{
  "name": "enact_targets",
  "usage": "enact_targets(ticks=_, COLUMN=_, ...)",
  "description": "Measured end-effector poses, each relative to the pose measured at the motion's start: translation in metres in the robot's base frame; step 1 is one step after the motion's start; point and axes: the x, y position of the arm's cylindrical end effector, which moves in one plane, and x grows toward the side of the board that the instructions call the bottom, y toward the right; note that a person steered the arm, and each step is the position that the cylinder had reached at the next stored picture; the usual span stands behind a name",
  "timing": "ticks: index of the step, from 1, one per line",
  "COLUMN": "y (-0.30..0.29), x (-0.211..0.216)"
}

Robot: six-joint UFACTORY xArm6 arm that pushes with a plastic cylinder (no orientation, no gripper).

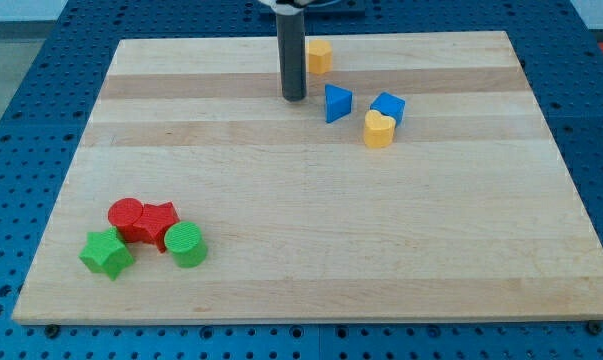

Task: Bring the blue triangle below the yellow hexagon

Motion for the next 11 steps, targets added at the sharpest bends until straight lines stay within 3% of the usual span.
enact_targets(ticks=2, y=0.036, x=0.045)
enact_targets(ticks=4, y=0.081, x=0.039)
enact_targets(ticks=7, y=0.057, x=-0.001)
enact_targets(ticks=11, y=-0.001, x=-0.007)
